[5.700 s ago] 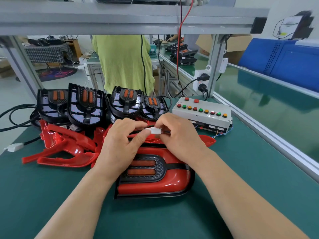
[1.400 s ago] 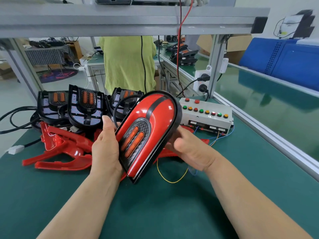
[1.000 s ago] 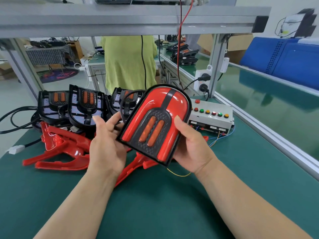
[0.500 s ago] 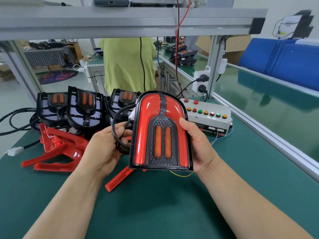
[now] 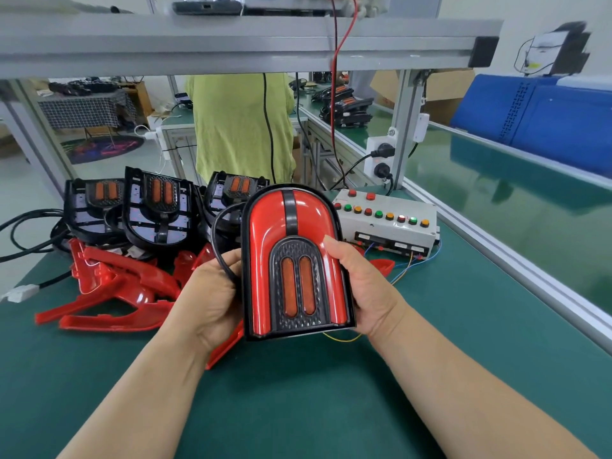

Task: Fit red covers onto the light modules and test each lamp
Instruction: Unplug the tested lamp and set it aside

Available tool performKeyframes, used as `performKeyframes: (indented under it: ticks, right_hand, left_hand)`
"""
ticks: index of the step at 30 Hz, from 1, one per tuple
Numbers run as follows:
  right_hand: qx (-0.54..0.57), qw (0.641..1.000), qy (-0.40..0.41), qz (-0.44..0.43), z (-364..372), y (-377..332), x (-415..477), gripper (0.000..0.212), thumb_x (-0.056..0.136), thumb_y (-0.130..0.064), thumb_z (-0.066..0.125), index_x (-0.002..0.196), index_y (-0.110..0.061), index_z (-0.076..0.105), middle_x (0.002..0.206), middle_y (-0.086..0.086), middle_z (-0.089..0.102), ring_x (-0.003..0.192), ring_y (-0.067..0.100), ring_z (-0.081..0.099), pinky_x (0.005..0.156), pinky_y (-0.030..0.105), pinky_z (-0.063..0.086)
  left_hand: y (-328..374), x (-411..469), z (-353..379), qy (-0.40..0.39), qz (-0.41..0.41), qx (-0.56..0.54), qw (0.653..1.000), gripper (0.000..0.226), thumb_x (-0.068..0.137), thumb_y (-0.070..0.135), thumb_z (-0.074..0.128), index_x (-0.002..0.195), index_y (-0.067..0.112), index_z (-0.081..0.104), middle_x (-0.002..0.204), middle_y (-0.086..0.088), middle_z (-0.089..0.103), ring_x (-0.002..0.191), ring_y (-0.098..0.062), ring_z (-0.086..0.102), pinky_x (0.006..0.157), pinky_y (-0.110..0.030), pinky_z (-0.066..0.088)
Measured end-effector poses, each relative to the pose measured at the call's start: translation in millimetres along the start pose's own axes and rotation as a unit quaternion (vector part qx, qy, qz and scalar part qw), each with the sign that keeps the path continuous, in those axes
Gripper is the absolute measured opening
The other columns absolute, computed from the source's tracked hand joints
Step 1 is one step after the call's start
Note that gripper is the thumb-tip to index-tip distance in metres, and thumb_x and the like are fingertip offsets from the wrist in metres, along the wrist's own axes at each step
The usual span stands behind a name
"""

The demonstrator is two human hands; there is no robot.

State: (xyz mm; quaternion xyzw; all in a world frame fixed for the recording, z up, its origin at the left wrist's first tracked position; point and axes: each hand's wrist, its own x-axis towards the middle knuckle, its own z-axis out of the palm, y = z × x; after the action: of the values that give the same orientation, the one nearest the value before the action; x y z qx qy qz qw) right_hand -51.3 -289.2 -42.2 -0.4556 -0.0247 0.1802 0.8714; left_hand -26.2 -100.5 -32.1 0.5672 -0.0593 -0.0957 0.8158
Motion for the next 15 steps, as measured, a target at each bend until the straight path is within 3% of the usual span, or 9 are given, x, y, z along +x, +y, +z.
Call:
performKeyframes:
  ticks: [4,6,9,11,13,15]
  right_hand:
    - [0.048,0.998,-0.030,-0.020,2.9,0.9,0.9,0.051,0.075,-0.047,0.072,0.111,-0.012,0.076,0.114,0.016,0.071,0.100,0.030,0.071,0.085,0.047,0.058]
    - [0.065,0.996,-0.039,-0.039,3.6,-1.7,2.2,0.049,0.079,-0.046,0.069,0.114,-0.011,0.075,0.117,0.017,0.071,0.103,0.031,0.070,0.088,0.050,0.057]
    - [0.073,0.994,-0.018,-0.073,5.0,-8.2,2.2,0.041,0.088,-0.042,0.063,0.110,-0.010,0.076,0.118,0.017,0.071,0.104,0.031,0.070,0.090,0.051,0.057]
    - [0.073,0.994,0.012,-0.080,6.4,-13.3,0.9,0.040,0.088,-0.040,0.062,0.109,-0.009,0.076,0.116,0.017,0.072,0.101,0.031,0.072,0.085,0.049,0.060]
    - [0.068,0.994,0.033,-0.083,9.1,-18.3,-0.3,0.039,0.087,-0.040,0.063,0.108,-0.009,0.073,0.114,0.017,0.073,0.099,0.030,0.072,0.083,0.047,0.060]
    - [0.068,0.994,0.040,-0.082,13.1,-23.7,-1.9,0.038,0.091,-0.040,0.060,0.108,-0.008,0.073,0.112,0.017,0.073,0.097,0.029,0.073,0.084,0.047,0.060]
  left_hand:
    - [0.5,1.1,3.5,0.024,-0.017,-0.010,1.000,0.018,0.081,0.022,0.066,0.081,0.006,0.075,0.077,-0.013,0.072,0.066,-0.026,0.067,0.062,-0.038,0.062]
    - [0.9,1.8,4.5,0.038,-0.020,-0.039,0.998,0.042,0.099,0.038,0.051,0.084,0.010,0.080,0.086,-0.010,0.076,0.073,-0.023,0.072,0.063,-0.039,0.062]
    - [2.9,0.3,6.1,0.043,0.016,-0.006,0.999,0.061,0.103,0.056,0.030,0.102,0.017,0.078,0.103,-0.007,0.076,0.095,-0.021,0.073,0.074,-0.036,0.059]
    - [0.0,-2.7,10.9,0.034,0.061,0.062,0.996,0.051,0.102,0.056,0.034,0.114,0.021,0.071,0.109,-0.007,0.074,0.103,-0.025,0.069,0.084,-0.044,0.058]
    - [-5.5,-5.9,16.2,0.022,0.108,0.134,0.985,0.038,0.099,0.050,0.041,0.114,0.027,0.067,0.108,-0.004,0.073,0.101,-0.025,0.067,0.095,-0.055,0.053]
    - [-7.4,-8.9,21.7,0.018,0.126,0.153,0.980,0.038,0.095,0.049,0.047,0.122,0.027,0.063,0.113,-0.002,0.072,0.109,-0.024,0.066,0.100,-0.057,0.048]
